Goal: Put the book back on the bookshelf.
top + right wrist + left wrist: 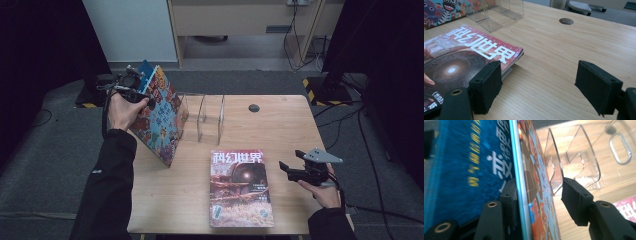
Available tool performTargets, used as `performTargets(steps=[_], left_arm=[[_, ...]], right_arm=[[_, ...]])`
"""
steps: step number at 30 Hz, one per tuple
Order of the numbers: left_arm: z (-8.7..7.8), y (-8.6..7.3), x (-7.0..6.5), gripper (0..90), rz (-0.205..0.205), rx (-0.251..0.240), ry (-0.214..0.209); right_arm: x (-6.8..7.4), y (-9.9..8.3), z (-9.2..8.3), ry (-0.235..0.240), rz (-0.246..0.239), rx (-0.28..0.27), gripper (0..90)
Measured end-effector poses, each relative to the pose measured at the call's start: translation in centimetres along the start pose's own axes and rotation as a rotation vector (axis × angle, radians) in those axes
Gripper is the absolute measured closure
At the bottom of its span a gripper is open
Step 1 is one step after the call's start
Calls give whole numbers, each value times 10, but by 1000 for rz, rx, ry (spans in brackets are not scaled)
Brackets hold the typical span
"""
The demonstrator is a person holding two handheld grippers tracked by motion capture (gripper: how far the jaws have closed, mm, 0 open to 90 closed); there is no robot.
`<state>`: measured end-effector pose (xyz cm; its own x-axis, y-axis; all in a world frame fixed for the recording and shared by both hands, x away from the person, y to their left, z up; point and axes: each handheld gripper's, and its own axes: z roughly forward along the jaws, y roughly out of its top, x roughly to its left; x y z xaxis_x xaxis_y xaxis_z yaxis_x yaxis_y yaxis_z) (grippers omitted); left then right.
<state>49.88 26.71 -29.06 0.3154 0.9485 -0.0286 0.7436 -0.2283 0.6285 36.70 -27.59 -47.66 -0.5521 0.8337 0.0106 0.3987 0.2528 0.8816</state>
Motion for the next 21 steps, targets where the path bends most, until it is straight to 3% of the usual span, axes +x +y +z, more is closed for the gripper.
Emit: performTargets(steps=[4,7,12,21], left_arm=[[-15,-6,5,413,1,-122,24],[-29,-10,8,419,-27,-213,-31],[-43,-19,4,407,-21,-325,-81],[-41,-43,-30,375,62,-401,-200]], right_arm=[[0,0,0,1,4,-2,205],[1,0,1,2,7,-1,204],[4,1,4,7,11,3,201],[11,7,4,26,20,-19,181]])
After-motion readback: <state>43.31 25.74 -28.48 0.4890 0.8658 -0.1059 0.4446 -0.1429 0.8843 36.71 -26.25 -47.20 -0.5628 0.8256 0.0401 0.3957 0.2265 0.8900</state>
